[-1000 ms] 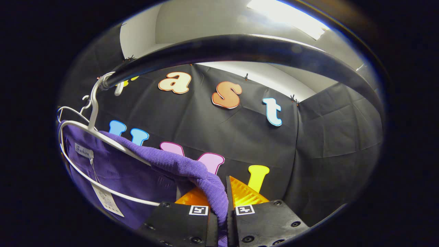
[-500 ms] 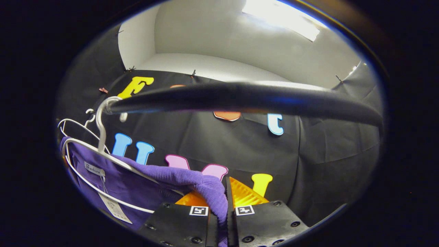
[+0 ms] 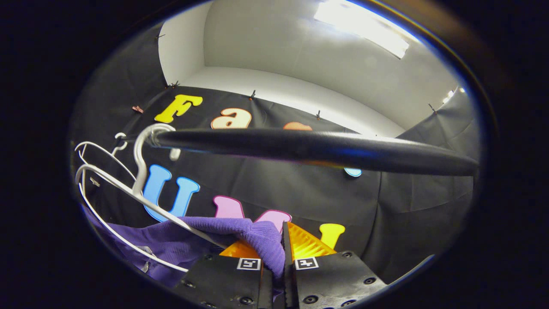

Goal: Grasp the clothes on the hanger with both hands and then place them into the laundry hamper below.

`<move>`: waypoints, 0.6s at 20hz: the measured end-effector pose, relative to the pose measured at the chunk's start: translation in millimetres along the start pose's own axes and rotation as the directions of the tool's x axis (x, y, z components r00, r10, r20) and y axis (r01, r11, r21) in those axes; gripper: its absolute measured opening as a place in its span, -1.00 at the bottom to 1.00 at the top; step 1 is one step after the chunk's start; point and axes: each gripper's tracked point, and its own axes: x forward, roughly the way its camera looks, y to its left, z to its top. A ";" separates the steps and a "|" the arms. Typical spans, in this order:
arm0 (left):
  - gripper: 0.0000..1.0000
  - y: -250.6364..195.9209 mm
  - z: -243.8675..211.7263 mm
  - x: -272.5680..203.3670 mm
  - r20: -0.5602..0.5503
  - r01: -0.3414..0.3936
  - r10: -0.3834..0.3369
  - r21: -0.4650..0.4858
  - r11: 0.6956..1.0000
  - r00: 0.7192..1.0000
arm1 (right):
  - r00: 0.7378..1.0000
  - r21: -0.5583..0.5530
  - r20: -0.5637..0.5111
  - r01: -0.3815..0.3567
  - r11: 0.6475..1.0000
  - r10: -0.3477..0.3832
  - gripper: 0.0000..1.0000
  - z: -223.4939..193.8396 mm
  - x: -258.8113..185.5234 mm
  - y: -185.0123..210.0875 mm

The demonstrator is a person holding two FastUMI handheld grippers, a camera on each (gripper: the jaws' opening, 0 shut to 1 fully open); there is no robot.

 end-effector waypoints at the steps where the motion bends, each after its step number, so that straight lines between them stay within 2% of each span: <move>1: -0.90 -13.1 -1.0 -0.8 -0.006 0.028 -0.028 -0.004 1.000 1.000 | 1.000 -0.004 -0.016 0.019 1.000 -0.019 -0.72 -4.8 -2.2 -7.6; 5: -0.90 -65.9 1.8 -4.9 -0.004 0.141 -0.141 -0.003 0.990 0.990 | 0.996 -0.083 -0.054 0.068 0.994 -0.073 -0.72 -23.5 -14.5 -28.2; 7: -0.91 -96.1 -0.8 -7.3 -0.014 0.199 -0.199 0.000 0.980 0.980 | 0.988 -0.095 -0.110 0.094 0.991 -0.104 -0.72 -43.5 -15.0 -39.9; 9: -0.90 -123.4 -9.9 -16.3 -0.026 0.253 -0.252 0.008 0.968 0.967 | 0.980 -0.047 -0.171 0.098 0.994 -0.105 -0.72 -62.0 -24.2 -39.9; 12: -0.91 -144.9 -16.2 -28.2 -0.041 0.302 -0.301 0.018 0.953 0.953 | 0.971 -0.096 -0.216 0.083 0.992 -0.102 -0.72 -83.0 -42.4 -39.0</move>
